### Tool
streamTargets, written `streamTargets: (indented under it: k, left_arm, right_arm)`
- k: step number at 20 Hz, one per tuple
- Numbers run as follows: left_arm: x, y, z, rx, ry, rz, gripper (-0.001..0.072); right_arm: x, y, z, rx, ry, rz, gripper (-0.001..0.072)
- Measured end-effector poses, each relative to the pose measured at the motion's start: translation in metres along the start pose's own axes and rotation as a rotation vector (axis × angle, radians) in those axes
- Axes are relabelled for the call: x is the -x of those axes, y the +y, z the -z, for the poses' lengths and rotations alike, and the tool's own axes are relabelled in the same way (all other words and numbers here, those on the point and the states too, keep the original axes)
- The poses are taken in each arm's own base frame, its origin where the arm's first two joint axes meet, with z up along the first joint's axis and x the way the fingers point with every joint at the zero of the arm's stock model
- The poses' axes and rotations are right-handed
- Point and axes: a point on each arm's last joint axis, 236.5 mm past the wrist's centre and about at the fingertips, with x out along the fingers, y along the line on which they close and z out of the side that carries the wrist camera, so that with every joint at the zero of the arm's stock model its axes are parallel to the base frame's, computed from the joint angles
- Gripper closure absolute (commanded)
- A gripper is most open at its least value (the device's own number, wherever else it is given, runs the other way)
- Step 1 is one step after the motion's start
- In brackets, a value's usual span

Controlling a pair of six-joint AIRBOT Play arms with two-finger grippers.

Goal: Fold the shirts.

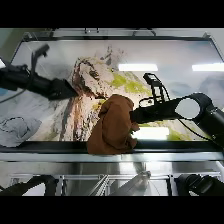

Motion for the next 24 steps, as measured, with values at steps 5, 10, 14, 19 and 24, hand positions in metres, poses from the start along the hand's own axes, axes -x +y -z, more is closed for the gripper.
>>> streamTargets:
  k: [5,10,14,19,24]
  left_arm:
    - [-0.064,0.045,0.087,0.199,0.212,0.001,-0.0007]
    - [-0.101,0.066,0.136,0.226,0.3,-0.049,0.0007]
    - [-0.12,0.069,0.148,0.187,0.311,-0.086,0.0008]
    - [-0.139,0.073,0.151,0.175,0.32,-0.1,0.0008]
    - [-0.162,0.062,0.145,0.193,0.307,0.015,0.0457]
  right_arm:
    - [0.004,-0.029,-0.007,-0.05,0.0,0.041,0.0306]
    - [0.0,-0.104,-0.009,-0.26,0.053,0.099,0.0186]
    - [-0.032,-0.124,0.008,-0.323,0.172,0.044,0.0191]
    - [-0.078,-0.125,0.037,-0.33,0.321,-0.006,0.0193]
    - [-0.101,-0.102,0.041,-0.314,0.349,-0.119,0.0403]
